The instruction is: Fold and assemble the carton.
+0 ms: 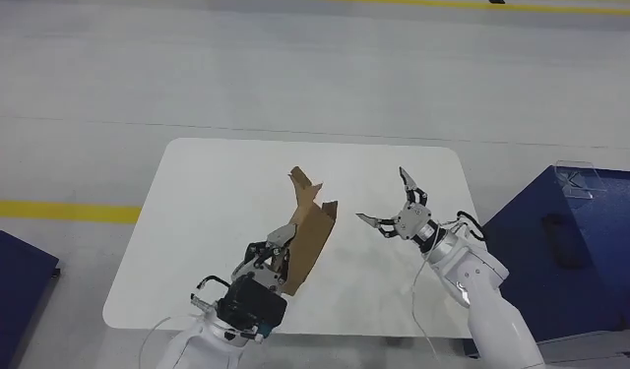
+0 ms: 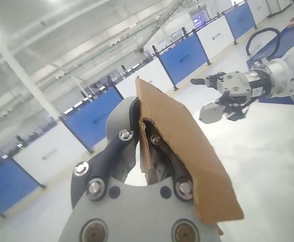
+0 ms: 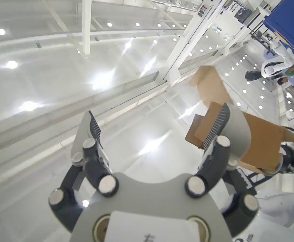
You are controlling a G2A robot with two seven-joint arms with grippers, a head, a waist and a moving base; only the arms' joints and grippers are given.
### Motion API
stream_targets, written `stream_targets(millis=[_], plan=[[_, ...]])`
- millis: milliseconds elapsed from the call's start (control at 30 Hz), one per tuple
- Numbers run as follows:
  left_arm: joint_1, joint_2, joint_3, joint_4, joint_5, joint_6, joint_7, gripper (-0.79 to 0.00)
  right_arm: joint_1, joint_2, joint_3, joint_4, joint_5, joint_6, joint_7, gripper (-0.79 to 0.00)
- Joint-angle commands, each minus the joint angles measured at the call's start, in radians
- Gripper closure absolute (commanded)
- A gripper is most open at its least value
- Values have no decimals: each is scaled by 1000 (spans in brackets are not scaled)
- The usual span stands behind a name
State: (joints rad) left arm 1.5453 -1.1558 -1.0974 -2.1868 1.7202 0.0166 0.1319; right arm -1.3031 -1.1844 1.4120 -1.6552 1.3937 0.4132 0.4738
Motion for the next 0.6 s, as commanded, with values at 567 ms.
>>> stream_targets(millis=[567], plan=[[-234,-26,-268,238,-1921,147,-904,0,-159,17,77,-207,-296,-235,265,-785]])
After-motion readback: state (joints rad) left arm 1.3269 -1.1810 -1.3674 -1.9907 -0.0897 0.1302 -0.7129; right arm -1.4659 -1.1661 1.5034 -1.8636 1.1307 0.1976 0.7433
